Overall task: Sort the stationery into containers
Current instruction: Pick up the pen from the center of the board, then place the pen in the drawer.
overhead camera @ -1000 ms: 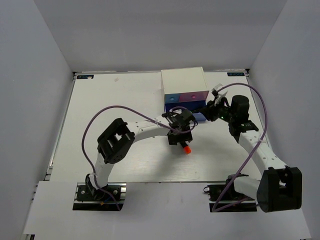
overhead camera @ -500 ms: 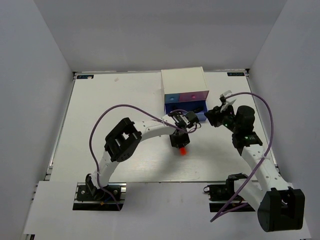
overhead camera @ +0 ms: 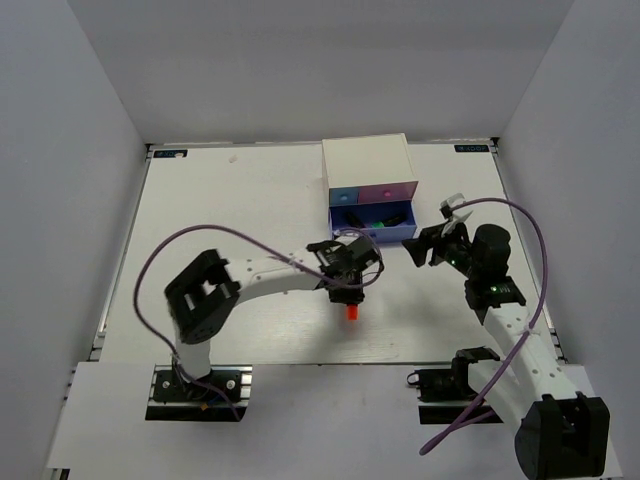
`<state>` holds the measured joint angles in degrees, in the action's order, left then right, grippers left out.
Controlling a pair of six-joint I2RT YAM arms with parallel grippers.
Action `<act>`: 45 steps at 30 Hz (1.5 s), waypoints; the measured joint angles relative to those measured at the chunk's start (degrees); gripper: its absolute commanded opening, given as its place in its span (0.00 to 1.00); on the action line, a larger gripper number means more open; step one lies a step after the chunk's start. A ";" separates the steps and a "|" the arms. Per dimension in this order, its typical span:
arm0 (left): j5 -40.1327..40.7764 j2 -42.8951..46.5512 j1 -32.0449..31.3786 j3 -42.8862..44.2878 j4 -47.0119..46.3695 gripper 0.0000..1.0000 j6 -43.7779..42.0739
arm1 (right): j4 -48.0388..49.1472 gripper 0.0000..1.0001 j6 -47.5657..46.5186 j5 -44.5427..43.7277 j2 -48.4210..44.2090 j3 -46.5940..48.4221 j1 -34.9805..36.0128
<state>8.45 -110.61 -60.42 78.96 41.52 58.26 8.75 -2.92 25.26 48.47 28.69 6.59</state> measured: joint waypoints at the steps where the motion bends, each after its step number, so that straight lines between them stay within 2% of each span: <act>1: 0.00 2.97 -0.17 -2.60 -2.58 0.09 -1.68 | -0.04 0.59 -0.09 0.26 -0.13 -0.42 0.00; 2: -0.09 6.25 -0.20 -5.18 -5.33 0.09 -3.23 | -0.26 0.46 -0.13 0.46 -0.17 -0.79 0.00; 3: -0.20 9.20 -0.11 -7.30 -7.76 0.09 -4.76 | -0.35 0.21 -0.07 0.55 -0.24 -1.11 0.00; 4: -0.09 12.33 0.15 -9.31 -10.64 0.09 -6.34 | -0.44 0.13 -0.13 0.57 -0.35 -1.40 -0.02; 6: 0.74 16.92 0.74 -11.96 -15.67 0.11 -9.86 | -0.81 0.05 0.28 0.48 -0.57 -1.79 -0.13; 10: 2.29 19.58 1.88 -13.03 -25.66 0.16 -17.84 | -1.20 0.05 0.81 0.35 -1.31 -2.67 -0.17; 14: 3.10 18.32 2.84 -12.07 -32.20 0.20 -27.87 | -1.33 0.10 0.94 0.26 -2.27 -3.87 -0.15; 19: 3.28 11.74 3.76 -2.91 -35.71 0.20 -43.76 | -1.70 0.10 0.98 -0.57 -3.10 -4.39 -0.22; 27: 8.55 5.73 5.27 0.20 -42.23 0.04 -65.09 | -2.27 0.12 0.76 -2.43 -5.16 -5.22 -0.52; 35: 15.43 -2.75 6.40 0.98 -48.17 0.03 -78.09 | -2.64 0.13 0.59 -4.00 -6.10 -5.55 -1.03; 38: 17.51 -5.18 6.43 1.38 -49.79 0.15 -80.91 | -2.89 0.21 0.57 -4.20 -6.14 -6.12 -1.29; 39: 18.18 -5.70 6.43 1.42 -50.31 0.20 -81.59 | -3.06 0.29 0.57 -4.24 -6.12 -6.14 -1.38; 40: 18.78 -5.99 6.43 1.44 -50.64 0.35 -82.07 | -3.06 0.33 0.59 -4.33 -6.12 -6.14 -1.44; 42: 19.80 -6.21 6.43 1.44 -51.43 0.50 -82.84 | -3.04 0.42 0.48 -4.33 -6.12 -6.14 -1.62; 43: 20.33 -6.19 6.43 1.44 -52.00 0.64 -83.12 | -3.04 0.44 0.46 -4.33 -6.10 -6.14 -1.73; 44: 20.92 -6.12 6.43 1.44 -52.92 0.73 -82.95 | -3.06 0.46 0.31 -4.35 -6.10 -6.14 -1.77; 45: 20.98 -6.08 6.43 1.44 -53.18 0.73 -83.36 | -3.04 0.46 0.15 -4.31 -6.08 -6.14 -1.79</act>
<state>29.43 -116.68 -54.00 80.40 -11.66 -25.10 5.72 -2.76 20.95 42.39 22.55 4.80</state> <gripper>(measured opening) 0.644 0.437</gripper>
